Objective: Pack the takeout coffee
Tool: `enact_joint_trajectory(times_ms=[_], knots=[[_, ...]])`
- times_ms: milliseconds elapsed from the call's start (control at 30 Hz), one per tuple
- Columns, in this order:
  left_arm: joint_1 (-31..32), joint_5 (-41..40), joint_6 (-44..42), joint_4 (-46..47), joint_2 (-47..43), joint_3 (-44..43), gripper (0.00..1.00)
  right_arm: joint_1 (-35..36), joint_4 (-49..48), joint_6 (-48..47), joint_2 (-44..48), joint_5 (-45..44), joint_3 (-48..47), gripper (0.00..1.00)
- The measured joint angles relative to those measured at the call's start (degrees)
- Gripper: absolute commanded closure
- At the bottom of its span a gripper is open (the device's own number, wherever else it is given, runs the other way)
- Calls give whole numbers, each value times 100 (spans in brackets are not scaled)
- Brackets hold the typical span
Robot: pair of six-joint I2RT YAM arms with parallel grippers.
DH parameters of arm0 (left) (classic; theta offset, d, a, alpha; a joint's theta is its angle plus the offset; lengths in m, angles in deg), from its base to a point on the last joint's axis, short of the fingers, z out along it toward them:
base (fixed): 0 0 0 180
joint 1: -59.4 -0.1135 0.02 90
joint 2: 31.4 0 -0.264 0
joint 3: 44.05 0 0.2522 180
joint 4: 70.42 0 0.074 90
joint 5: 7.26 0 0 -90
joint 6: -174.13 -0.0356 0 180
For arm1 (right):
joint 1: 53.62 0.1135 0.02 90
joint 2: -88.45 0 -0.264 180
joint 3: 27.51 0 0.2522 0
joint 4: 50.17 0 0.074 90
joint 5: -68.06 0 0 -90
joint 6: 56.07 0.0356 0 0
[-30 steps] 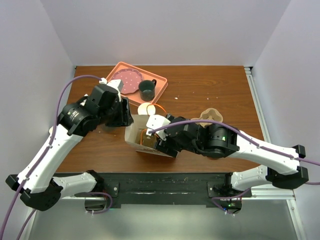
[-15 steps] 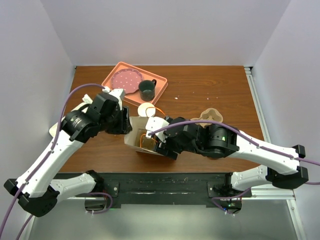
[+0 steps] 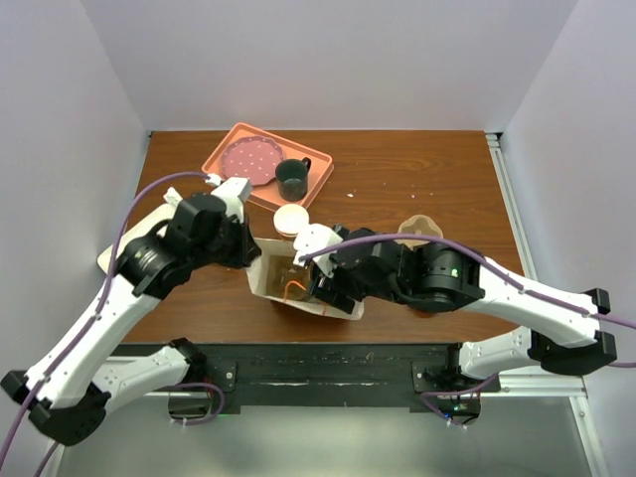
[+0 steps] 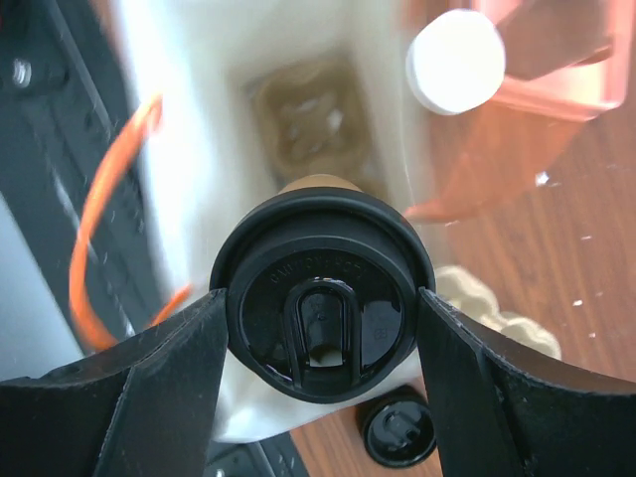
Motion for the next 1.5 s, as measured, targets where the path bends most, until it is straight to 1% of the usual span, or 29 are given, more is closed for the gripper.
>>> enact_joint_trajectory(times_ms=[67,200,400,667,800,900,1100,1300,1500], knots=[[0,118,-48,175,-341,234,100,0,-9,44,-2,-188,-236,74],[0,269,-111,422,-669,426,100,0,-31,107,-2,-479,-621,74],[0,326,-195,647,-699,490,100,2,15,223,-236,-525,-636,75],[0,254,-247,601,-761,542,100,129,17,243,-643,-673,-409,76],[7,111,-323,643,-981,660,100,247,-131,118,-713,-848,-57,75],[46,-7,-400,728,-1360,938,100,323,-286,-109,-758,-1014,216,76],[129,-125,-439,798,-1746,1141,100,564,-444,-459,-1038,-1408,435,76],[131,-72,-599,925,-2201,1661,100,695,-979,-848,-931,-1572,966,76],[131,160,-643,1097,-2234,1934,100,688,-1502,-1152,-839,-1508,1281,76]])
